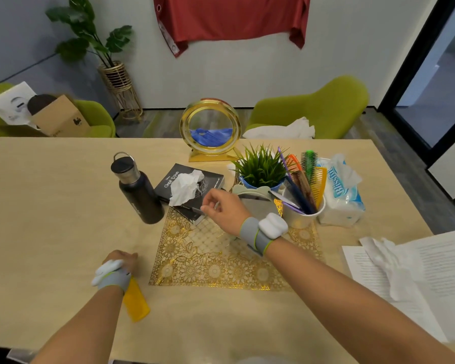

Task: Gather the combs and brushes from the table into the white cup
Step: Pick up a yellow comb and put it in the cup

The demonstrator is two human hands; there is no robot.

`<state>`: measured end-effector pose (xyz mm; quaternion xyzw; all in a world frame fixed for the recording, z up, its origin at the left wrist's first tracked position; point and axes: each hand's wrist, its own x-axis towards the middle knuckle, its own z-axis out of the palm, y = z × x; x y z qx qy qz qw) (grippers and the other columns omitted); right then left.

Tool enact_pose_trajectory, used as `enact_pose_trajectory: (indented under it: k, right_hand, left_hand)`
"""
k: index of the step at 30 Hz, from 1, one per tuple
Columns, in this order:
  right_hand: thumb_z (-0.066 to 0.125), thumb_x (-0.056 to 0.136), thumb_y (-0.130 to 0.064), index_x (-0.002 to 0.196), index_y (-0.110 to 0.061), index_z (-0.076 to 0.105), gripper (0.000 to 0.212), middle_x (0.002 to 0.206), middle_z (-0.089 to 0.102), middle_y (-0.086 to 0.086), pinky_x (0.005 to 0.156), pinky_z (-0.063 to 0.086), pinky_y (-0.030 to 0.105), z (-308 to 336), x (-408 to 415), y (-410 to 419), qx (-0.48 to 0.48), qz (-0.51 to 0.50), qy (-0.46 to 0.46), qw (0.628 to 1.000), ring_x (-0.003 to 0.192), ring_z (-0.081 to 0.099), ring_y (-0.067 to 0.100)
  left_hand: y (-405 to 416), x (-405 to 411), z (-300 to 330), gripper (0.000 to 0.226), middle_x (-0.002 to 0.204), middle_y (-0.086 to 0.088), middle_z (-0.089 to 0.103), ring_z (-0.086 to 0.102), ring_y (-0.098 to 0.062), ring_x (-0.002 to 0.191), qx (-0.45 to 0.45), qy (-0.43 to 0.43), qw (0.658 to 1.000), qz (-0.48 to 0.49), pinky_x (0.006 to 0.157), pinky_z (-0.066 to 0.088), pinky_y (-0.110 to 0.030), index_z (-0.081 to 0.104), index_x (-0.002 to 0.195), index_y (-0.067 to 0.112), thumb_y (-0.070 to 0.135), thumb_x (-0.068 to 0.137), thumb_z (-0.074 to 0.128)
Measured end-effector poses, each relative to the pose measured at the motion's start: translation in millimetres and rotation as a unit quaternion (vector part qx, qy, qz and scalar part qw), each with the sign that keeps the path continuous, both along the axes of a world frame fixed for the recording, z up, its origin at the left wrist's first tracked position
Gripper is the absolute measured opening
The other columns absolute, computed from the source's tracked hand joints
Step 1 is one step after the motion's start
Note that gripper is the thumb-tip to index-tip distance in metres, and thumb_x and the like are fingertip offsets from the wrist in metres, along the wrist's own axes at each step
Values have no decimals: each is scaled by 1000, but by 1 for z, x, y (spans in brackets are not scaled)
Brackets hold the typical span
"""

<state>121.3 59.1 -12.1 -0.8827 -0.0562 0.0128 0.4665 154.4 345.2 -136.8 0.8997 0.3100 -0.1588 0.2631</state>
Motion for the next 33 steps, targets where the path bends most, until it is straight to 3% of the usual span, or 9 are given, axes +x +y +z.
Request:
enact_pose_trajectory:
  k: [3, 7, 11, 13, 15, 18, 20, 25, 33]
  right_hand:
    - [56, 86, -21, 88, -13, 58, 8, 78, 54, -2, 70, 46, 34, -5, 1, 11, -9, 1, 6, 1000, 60, 44, 11]
    - [55, 87, -22, 90, -11, 59, 11, 79, 55, -1, 67, 44, 32, -8, 2, 20, -13, 3, 12, 1000, 59, 44, 8]
    - [55, 87, -21, 90, -11, 60, 12, 79, 55, 0, 70, 46, 33, -8, 3, 27, -12, 1, 13, 1000, 65, 48, 14]
    - [55, 87, -21, 90, -10, 60, 12, 79, 56, 1, 71, 48, 35, -8, 4, 31, -17, 0, 14, 1000, 67, 49, 16]
    - [55, 87, -21, 90, -9, 60, 13, 79, 55, 2, 72, 48, 37, -10, 4, 33, -19, 0, 15, 1000, 68, 49, 17]
    - [54, 88, -21, 91, -10, 59, 13, 76, 53, 0, 70, 46, 36, -11, 4, 37, -24, 3, 18, 1000, 67, 48, 16]
    - [54, 88, -21, 91, -10, 59, 13, 73, 51, -3, 68, 43, 32, -11, 5, 40, -29, 4, 19, 999, 66, 47, 16]
    - [55, 87, -22, 89, -11, 60, 12, 66, 48, -10, 68, 43, 32, -12, 4, 42, -37, 1, 16, 999, 61, 45, 11]
    - [55, 88, -22, 91, -8, 62, 16, 71, 51, -5, 68, 40, 29, -13, 0, 40, -25, -1, 29, 999, 67, 47, 13]
  left_hand:
    - [17, -3, -6, 35, 94, -20, 66, 62, -34, 86, 34, 36, 999, 16, 76, 49, -36, 66, 88, 6, 40, 87, 55]
    - [27, -2, -17, 46, 68, -13, 53, 53, -28, 64, 37, 49, 997, 39, 67, 42, -33, 44, 63, 3, 39, 84, 63]
    - [32, 1, -26, 57, 57, -10, 43, 43, -23, 51, 60, 51, 997, 26, 61, 41, -34, 32, 58, 4, 44, 79, 67]
    - [35, 2, -31, 54, 64, -14, 44, 45, -27, 58, 62, 89, 994, 10, 74, 46, -40, 37, 64, 0, 45, 83, 63]
    - [32, 4, -30, 53, 92, -24, 52, 56, -37, 93, 59, 121, 991, -1, 91, 44, -44, 52, 102, -8, 43, 88, 55]
    - [32, 6, -23, 76, 122, -28, 50, 45, -41, 124, 30, 119, 992, 4, 94, 40, -46, 35, 136, -7, 42, 84, 62]
    - [35, 6, -20, 86, 142, -24, 41, 44, -40, 127, 19, 130, 991, 21, 96, 38, -46, 29, 140, -5, 46, 80, 65]
    - [30, 4, -15, 87, 149, -22, 32, 37, -37, 135, 37, 161, 986, -25, 107, 31, -42, 23, 143, -7, 49, 85, 55]
    - [1, 5, 20, 58, 130, -18, 57, 55, -30, 121, 53, 170, 977, -120, 103, 44, -35, 53, 125, -3, 41, 88, 57]
